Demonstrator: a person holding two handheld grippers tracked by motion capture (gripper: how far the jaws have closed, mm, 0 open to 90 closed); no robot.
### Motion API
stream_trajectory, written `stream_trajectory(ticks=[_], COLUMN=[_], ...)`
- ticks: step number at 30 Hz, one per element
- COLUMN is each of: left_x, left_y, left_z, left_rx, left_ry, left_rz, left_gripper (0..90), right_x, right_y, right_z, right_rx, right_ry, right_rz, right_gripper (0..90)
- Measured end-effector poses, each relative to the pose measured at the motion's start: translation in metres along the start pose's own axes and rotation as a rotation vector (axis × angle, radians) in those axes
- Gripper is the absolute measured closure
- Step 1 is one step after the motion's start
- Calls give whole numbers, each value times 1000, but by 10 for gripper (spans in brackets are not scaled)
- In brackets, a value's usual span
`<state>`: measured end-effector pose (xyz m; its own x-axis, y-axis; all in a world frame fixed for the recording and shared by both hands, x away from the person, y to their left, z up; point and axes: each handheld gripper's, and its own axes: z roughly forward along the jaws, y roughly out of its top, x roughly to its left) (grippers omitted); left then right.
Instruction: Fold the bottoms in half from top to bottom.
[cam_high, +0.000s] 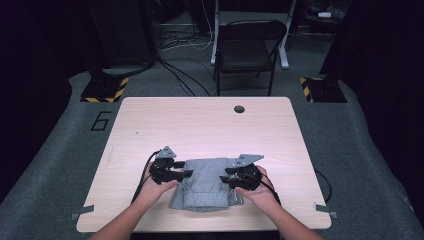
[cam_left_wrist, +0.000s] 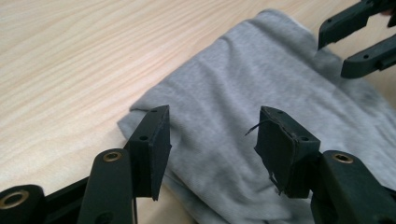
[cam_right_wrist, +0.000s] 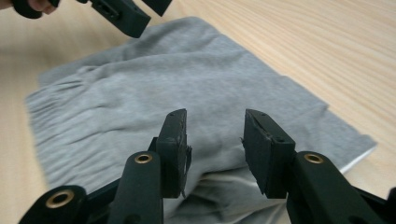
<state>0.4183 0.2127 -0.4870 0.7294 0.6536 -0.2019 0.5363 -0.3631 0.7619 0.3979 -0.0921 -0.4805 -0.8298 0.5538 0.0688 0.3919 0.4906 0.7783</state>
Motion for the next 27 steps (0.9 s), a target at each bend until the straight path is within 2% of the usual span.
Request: stream_trajectory(ticks=[2,4,6,7,13,14,16,17,22,23,27], left_x=[4,6,8,10,21,21,24,26,30,31,33], left_y=[0,1,1,2,3,3,2,2,-1,-1,-3], left_z=[3,5,6,6,10,11,12,13,16,17,20], left_rx=[3,2,-8,-9,-26,-27,-17,-17,-24,-18,-2], left_ry=[1,9,8,9,27,23,27,26,34,30,36], left_rz=[-8,-7,-30,-16,-54,-69,-69,-62,-95,-84,-88], left_gripper=[449,452,455,456,466,473,475,476,475,475,477], right_x=[-6,-12,-16,-19,-31,-35,-38,-41,-50,-53,-59], right_y=[2,2,2,1,-1,-1,-1,0,3,2,-1], right_z=[3,5,7,8,12,12,12,13,14,14,15], right_rx=[4,-9,-5,-3,-7,-11,-3,-2,-1,-7,-3], right_ry=[-18,-27,-33,-38,-58,-59,-71,-84,-81,-75,-83], right_rz=[-4,13,30,41,85,78,92,82,111,135,141], right_gripper=[594,594,594,593,586,587,586,586,586,586,582])
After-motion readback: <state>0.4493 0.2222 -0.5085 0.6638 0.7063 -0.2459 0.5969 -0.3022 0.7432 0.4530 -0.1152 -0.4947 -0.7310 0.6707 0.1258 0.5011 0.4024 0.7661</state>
